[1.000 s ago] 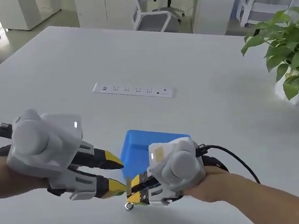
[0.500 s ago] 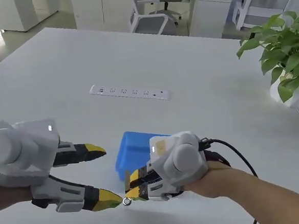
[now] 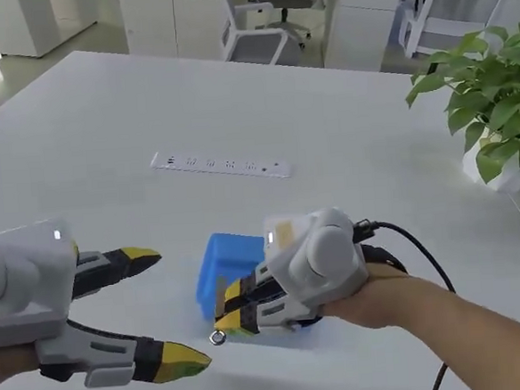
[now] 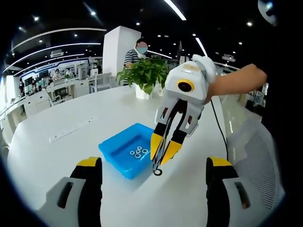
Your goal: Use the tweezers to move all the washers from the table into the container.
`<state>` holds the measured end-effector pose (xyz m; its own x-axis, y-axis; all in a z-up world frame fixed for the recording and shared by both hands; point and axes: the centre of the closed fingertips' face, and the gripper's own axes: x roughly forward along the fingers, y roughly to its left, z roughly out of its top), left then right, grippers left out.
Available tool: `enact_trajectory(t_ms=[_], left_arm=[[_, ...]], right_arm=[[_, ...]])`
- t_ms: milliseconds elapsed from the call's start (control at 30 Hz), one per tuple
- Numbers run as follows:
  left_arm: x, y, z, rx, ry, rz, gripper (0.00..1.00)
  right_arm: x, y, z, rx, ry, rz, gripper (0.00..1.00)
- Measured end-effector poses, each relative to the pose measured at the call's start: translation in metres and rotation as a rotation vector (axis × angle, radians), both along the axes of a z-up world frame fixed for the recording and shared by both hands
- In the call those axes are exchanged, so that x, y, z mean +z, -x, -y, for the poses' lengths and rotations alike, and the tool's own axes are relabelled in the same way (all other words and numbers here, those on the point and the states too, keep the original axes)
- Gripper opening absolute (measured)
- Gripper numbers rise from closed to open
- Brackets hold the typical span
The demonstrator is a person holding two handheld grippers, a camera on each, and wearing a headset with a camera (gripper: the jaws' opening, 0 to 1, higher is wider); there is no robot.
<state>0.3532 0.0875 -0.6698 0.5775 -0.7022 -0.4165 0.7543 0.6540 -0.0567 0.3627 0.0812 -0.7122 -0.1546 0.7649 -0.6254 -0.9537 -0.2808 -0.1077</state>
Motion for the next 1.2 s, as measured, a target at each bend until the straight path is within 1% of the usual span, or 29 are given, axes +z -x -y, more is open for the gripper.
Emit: enact_trajectory(t_ms=[100, 233, 367, 600, 767, 1000, 1067, 1200], left_arm=[[-0.001, 0.002, 0.003, -0.015, -0.002, -0.003, 0.99], [-0.001, 0.001, 0.003, -0.019, -0.006, 0.000, 0.99], [-0.003, 0.001, 0.002, -0.016, -0.004, -0.006, 0.99], [-0.005, 0.000, 0.002, -0.014, -0.004, -0.015, 0.99], [-0.007, -0.001, 0.001, -0.017, -0.007, -0.025, 0.99], [-0.006, -0.004, 0.000, -0.013, -0.003, -0.027, 0.99], [-0.006, -0.006, -0.001, -0.010, -0.003, -0.026, 0.99], [-0.004, -0.011, -0.002, -0.005, 0.004, -0.021, 0.99]], right_arm=[[0.005, -0.003, 0.000, -0.003, -0.008, 0.002, 0.08], [0.014, -0.012, 0.001, -0.014, -0.019, 0.001, 0.08], [0.021, -0.021, 0.003, -0.026, -0.028, 0.000, 0.08], [0.025, -0.039, 0.004, -0.049, -0.042, 0.016, 0.08], [0.018, -0.053, 0.004, -0.058, -0.036, 0.032, 0.08], [0.006, -0.065, 0.002, -0.062, -0.028, 0.028, 0.08], [0.003, -0.067, 0.002, -0.065, -0.026, 0.027, 0.08], [-0.009, -0.071, 0.001, -0.061, -0.012, 0.021, 0.08]])
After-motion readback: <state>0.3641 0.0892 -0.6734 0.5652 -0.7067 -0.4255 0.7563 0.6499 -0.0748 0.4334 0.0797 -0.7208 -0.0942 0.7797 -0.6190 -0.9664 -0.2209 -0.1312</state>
